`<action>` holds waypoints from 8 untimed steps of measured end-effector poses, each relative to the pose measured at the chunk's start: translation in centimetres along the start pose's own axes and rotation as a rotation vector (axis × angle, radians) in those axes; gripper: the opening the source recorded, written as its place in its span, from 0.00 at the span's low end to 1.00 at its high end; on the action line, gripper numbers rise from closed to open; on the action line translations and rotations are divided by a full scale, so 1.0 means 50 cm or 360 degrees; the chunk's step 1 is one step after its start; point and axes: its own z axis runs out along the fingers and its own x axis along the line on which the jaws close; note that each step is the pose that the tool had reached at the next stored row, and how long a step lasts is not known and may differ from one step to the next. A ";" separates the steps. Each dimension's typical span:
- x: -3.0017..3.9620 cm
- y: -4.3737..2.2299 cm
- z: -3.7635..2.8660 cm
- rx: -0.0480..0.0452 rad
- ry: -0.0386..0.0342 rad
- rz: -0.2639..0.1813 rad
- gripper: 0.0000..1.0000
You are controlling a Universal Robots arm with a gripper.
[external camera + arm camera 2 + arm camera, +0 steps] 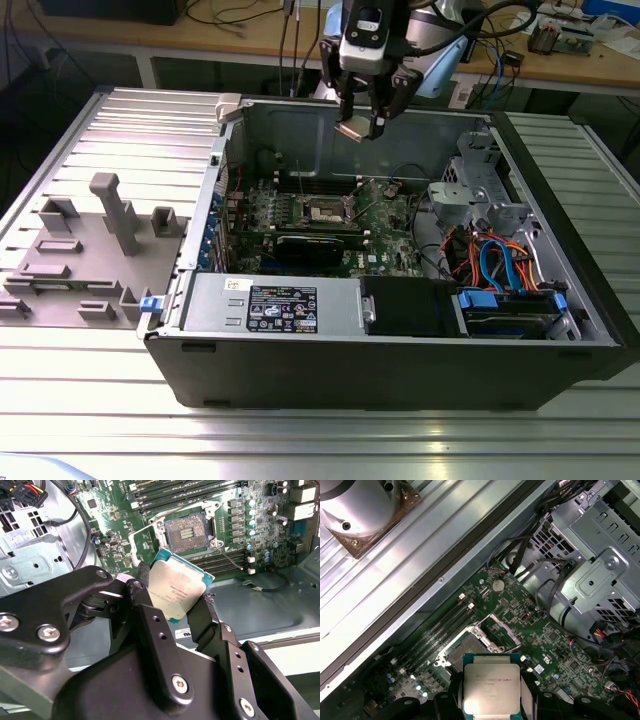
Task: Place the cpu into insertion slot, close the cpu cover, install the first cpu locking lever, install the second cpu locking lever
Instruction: 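Place the cpu into insertion slot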
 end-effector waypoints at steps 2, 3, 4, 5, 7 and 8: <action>0.000 0.000 0.000 0.0000 -0.0001 0.0024 0.54; 0.000 0.000 0.001 0.0000 -0.0001 0.0033 0.54; 0.000 0.000 0.001 0.0001 -0.0001 0.0040 0.54; 0.000 0.000 0.001 0.0001 -0.0001 0.0050 0.54; 0.000 0.000 0.001 0.0001 -0.0002 0.0060 0.54; 0.000 0.000 0.001 0.0001 -0.0002 0.0064 0.54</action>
